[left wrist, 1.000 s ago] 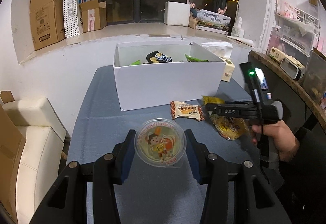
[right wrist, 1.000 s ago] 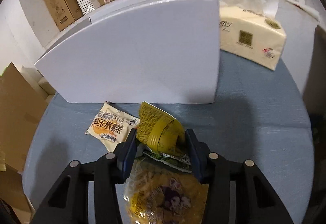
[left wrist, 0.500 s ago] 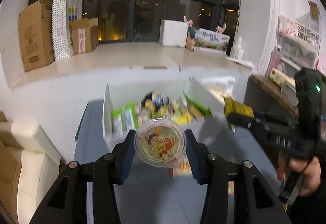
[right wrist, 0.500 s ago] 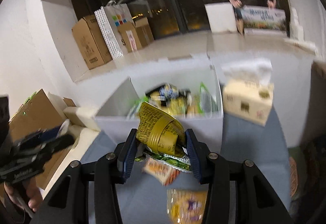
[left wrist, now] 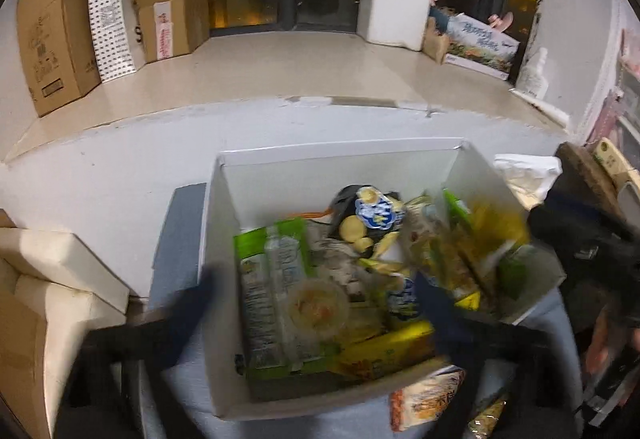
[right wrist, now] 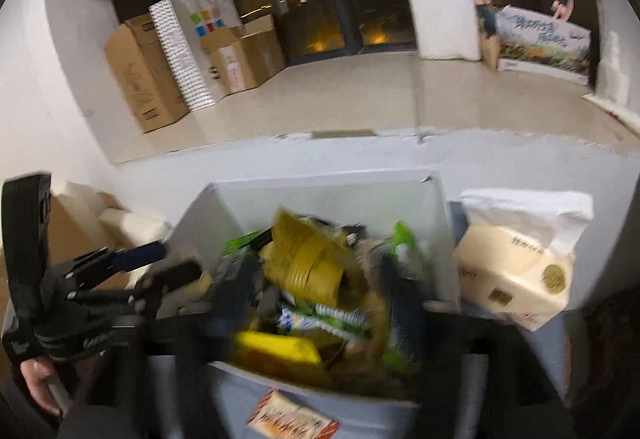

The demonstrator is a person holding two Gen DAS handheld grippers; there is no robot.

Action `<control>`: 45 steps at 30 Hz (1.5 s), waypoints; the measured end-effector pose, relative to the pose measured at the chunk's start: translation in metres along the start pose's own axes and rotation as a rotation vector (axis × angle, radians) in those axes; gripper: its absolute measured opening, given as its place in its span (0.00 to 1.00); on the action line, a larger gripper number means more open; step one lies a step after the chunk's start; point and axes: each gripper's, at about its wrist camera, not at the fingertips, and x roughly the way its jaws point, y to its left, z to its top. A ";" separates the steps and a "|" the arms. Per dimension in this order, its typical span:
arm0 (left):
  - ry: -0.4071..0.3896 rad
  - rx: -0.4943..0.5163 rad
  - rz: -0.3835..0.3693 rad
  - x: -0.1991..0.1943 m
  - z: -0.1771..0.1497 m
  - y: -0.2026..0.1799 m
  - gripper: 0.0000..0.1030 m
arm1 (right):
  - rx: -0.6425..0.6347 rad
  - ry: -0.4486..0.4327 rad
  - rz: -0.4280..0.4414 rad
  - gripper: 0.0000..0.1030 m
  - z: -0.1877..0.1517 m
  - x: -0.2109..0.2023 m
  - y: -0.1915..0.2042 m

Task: Organize snacks
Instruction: 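Lower both held snacks into the white box and open both grippers, then grasp the round bread bag with the right gripper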

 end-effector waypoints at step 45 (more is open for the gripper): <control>-0.133 -0.002 -0.084 -0.165 -0.189 -0.029 1.00 | -0.049 0.056 -0.100 1.00 -0.225 -0.126 0.000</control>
